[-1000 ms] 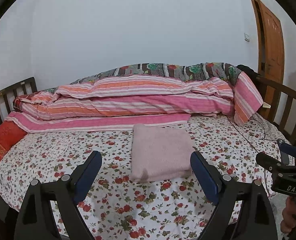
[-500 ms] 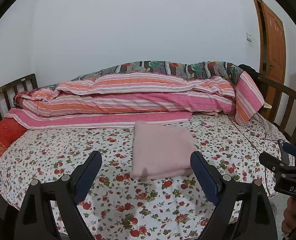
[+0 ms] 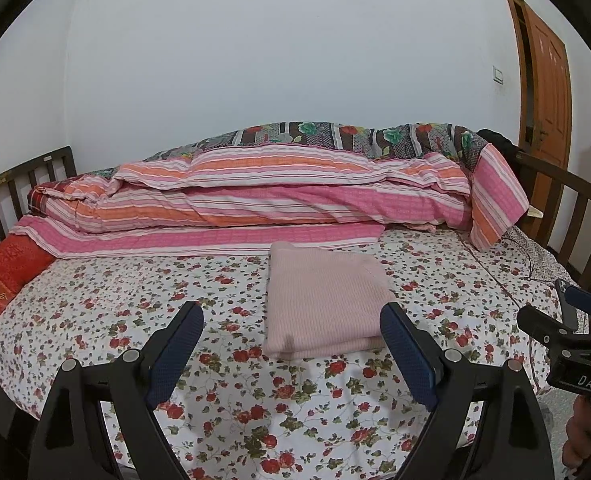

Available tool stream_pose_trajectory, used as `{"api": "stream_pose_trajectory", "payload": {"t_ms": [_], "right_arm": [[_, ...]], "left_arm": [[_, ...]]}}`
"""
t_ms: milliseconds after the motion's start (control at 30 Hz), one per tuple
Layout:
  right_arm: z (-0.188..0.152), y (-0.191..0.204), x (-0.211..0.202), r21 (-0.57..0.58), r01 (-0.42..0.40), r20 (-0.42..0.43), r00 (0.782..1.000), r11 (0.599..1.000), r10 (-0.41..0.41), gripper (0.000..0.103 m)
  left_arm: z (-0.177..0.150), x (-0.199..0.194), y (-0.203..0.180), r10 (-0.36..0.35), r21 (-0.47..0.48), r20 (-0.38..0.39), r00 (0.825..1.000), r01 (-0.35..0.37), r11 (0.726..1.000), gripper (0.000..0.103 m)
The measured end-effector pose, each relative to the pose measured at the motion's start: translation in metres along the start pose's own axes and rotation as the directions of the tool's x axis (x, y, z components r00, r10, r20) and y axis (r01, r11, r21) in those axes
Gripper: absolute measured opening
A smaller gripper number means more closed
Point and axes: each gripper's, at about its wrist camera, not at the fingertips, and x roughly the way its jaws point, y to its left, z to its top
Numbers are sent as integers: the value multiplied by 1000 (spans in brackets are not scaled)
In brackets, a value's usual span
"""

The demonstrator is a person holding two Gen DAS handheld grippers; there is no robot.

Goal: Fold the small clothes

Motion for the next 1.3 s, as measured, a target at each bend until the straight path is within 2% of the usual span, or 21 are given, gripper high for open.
{"api": "stream_pose_trajectory", "payload": {"t_ms": [1300], "right_arm": [[-4,11,4,-9,-15,-9,1000,1000,15,103]], "left_arm": [[-2,0,2,11,-14,-9,1000,-12,1000,90]]}}
